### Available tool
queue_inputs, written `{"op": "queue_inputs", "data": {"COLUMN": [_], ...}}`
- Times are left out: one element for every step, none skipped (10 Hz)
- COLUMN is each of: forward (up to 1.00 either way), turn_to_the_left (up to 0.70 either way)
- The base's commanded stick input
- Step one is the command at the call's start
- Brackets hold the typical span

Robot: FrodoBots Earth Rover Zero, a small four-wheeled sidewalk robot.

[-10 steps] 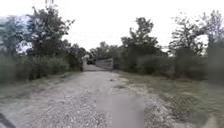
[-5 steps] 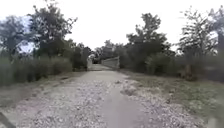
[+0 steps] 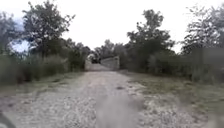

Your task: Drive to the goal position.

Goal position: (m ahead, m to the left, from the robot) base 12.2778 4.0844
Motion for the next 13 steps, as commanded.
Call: {"op": "queue_inputs", "data": {"forward": [1.0, 1.0, 1.0, 1.0, 1.0, 1.0, 1.0, 1.0, 1.0, 1.0, 1.0, 1.0, 1.0], "turn_to_the_left": [0.0, 0.0, 0.0, 0.0, 0.06, 0.23, 0.4, 0.27, 0.02, 0.0, 0.0, 0.0, 0.0]}}
